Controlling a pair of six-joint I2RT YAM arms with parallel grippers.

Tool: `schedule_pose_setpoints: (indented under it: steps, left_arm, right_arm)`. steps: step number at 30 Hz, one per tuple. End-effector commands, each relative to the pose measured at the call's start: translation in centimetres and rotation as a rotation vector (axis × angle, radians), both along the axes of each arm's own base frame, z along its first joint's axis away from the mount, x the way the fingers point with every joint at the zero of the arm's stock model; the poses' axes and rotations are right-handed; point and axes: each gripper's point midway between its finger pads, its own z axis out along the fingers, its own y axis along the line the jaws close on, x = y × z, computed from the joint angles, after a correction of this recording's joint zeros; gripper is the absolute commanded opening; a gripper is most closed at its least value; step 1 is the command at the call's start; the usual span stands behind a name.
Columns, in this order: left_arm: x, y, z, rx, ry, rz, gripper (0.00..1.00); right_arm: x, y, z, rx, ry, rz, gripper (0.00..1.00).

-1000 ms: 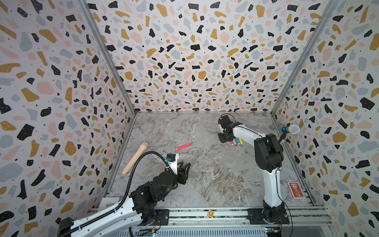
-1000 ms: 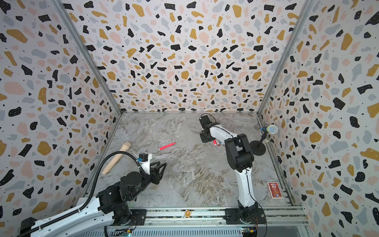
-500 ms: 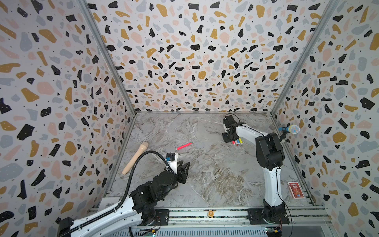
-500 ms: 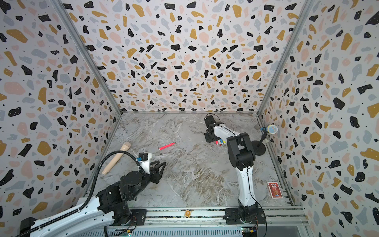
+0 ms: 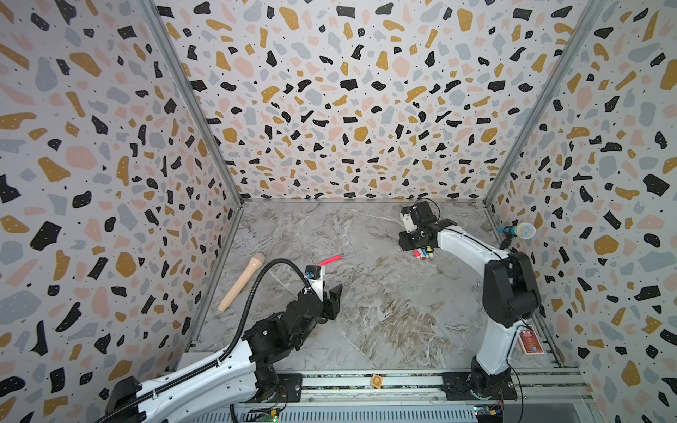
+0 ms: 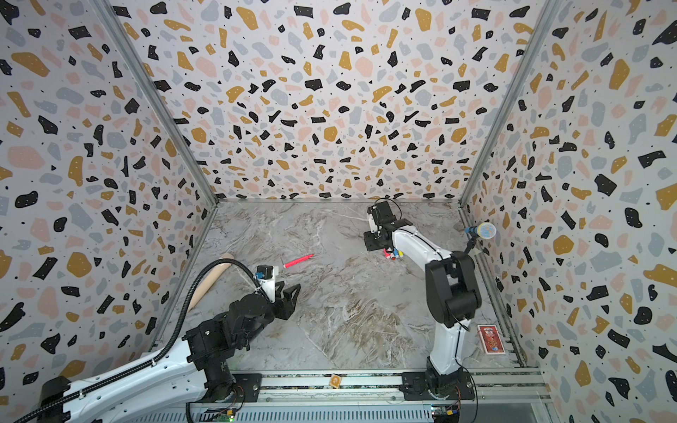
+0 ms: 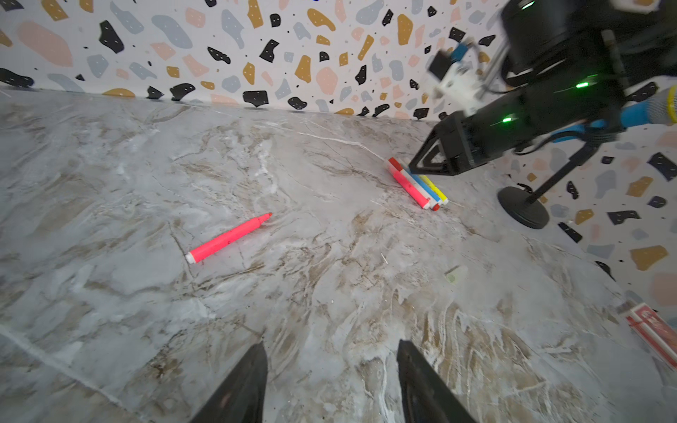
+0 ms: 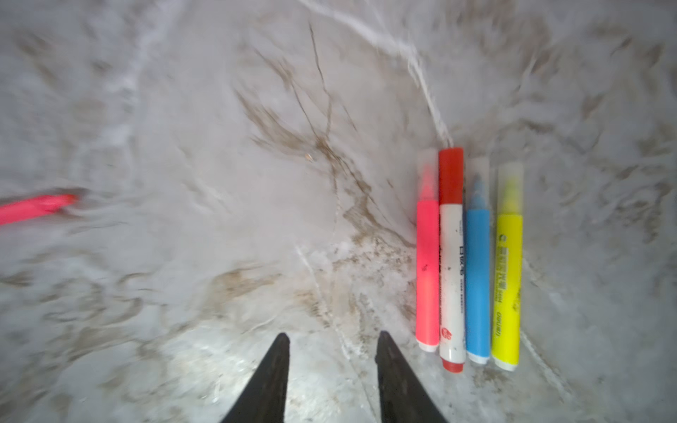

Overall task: Insert pens into pen caps
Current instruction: Move the pen to the top-right of the table, then pick up a pen from the center of the table.

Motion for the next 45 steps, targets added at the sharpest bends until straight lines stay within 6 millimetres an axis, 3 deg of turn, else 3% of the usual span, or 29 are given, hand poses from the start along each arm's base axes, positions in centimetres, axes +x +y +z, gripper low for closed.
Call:
schedule_pose_setpoints:
  steps: [1, 7, 12, 19, 22, 30, 45]
  left_arm:
    - [2.7, 0.3, 1.1, 0.023, -0.001, 0.031, 0.58]
    - [8.9, 1.4, -2.1, 0.082, 0.133, 0.042, 0.58]
    - [13.7, 0.9, -7.3, 0.063, 0.338, -0.036, 0.58]
    - [17.8, 3.5, -11.9, 0.162, 0.441, 0.042, 0.57]
    - [18.6, 3.7, -13.4, 0.210, 0.483, 0.041, 0.55]
    - [19.3, 3.9, -15.1, 0.257, 0.523, 0.042, 0.52]
    - [16.0, 3.3, -18.2, 0.343, 0.605, 0.012, 0.40]
  right_arm:
    - [-2.7, 2.8, 6.3, 0.190, -0.138, 0.115, 0.47]
    - [-8.5, 3.3, 8.9, 0.331, -0.207, 0.219, 0.54]
    - [-13.5, 4.1, 9.3, 0.374, -0.233, 0.332, 0.58]
    - [-17.4, 3.4, 9.2, 0.403, -0.249, 0.387, 0.63]
    - [-18.4, 3.3, 8.9, 0.444, -0.254, 0.395, 0.64]
    - [-19.6, 3.5, 8.3, 0.490, -0.236, 0.411, 0.65]
    - [-19.8, 3.3, 8.9, 0.527, -0.255, 0.384, 0.64]
